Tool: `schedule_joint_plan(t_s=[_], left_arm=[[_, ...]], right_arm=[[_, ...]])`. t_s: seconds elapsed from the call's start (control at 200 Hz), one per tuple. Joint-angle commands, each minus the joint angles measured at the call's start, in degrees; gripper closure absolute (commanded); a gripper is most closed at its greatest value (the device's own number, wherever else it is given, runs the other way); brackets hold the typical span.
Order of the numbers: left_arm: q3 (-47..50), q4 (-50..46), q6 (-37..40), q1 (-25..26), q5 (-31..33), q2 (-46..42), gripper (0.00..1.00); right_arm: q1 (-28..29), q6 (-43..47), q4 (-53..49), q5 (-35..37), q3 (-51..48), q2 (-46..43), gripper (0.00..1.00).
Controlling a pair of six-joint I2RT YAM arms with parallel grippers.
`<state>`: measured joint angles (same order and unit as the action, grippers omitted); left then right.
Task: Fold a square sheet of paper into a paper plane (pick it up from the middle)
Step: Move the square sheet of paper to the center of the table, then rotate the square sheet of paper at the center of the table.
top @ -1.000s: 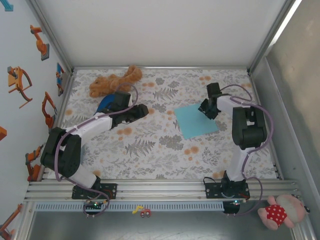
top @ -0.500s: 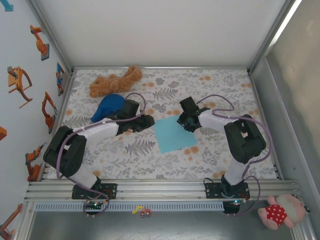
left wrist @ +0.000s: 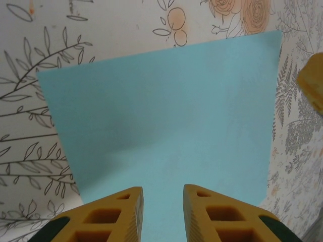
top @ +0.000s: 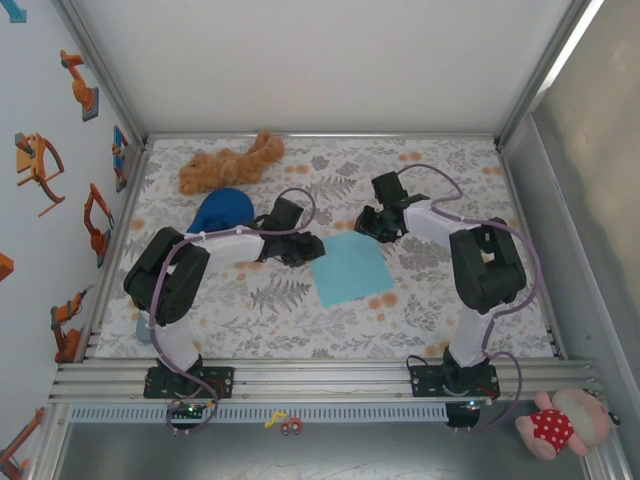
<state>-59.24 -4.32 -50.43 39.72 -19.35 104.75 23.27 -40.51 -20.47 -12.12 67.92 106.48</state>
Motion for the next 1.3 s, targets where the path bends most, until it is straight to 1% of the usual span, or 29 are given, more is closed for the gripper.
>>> schedule_joint_plan(t_s=[0.0, 0.15, 0.285, 0.486, 0.636, 0.751, 0.931, 1.027, 1.122, 1.232, 1.297], left_arm=[[-2.6, -3.9, -0.5, 0.1, -0.3, 2.1, 0.72], [-4.2, -6.8, 0.2, -0.1, 1.5, 3.6, 0.72], [-5.5, -9.3, 1.5, -0.5, 1.8, 5.1, 0.72], [-6.7, -11.6, 3.1, -1.4, 2.1, 7.2, 0.72], [-7.4, -13.0, 5.0, -3.0, 1.9, 8.0, 0.71], [-9.3, -15.5, 7.9, -4.1, 1.3, 8.5, 0.69], [-11.4, -16.9, 11.8, -4.7, -1.1, 5.5, 0.65], [-10.9, -16.5, 10.2, -4.1, -1.4, 1.9, 0.60], [-7.2, -13.4, 5.5, -3.4, -1.4, -1.7, 0.56], [-2.0, -6.0, -0.2, -2.7, -4.8, -3.1, 0.57], [-0.4, -3.3, -1.9, -2.0, -5.5, -2.7, 0.59]], right_arm=[[-0.4, 3.5, -4.5, 0.0, 1.4, 2.0, 0.66], [-0.5, 3.5, -5.3, 0.5, 1.0, 3.0, 0.64], [-0.5, 2.8, -5.8, 0.7, 0.0, 3.1, 0.62], [-0.5, -1.0, -6.1, 0.7, -3.4, 1.9, 0.60], [-0.3, -6.2, -3.3, -0.7, -8.5, -1.6, 0.60], [-0.3, -10.0, 0.3, -1.6, -12.4, -4.8, 0.60], [-0.4, -9.5, 1.6, -0.3, -12.2, -9.7, 0.60], [-0.4, -7.8, 1.3, 1.1, -12.3, -12.0, 0.60], [-0.3, -6.5, 1.1, 0.8, -13.4, -12.8, 0.60], [-0.3, -6.4, 2.4, -1.5, -16.2, -12.7, 0.63], [-0.3, -6.8, 3.6, -3.3, -17.9, -12.8, 0.64]])
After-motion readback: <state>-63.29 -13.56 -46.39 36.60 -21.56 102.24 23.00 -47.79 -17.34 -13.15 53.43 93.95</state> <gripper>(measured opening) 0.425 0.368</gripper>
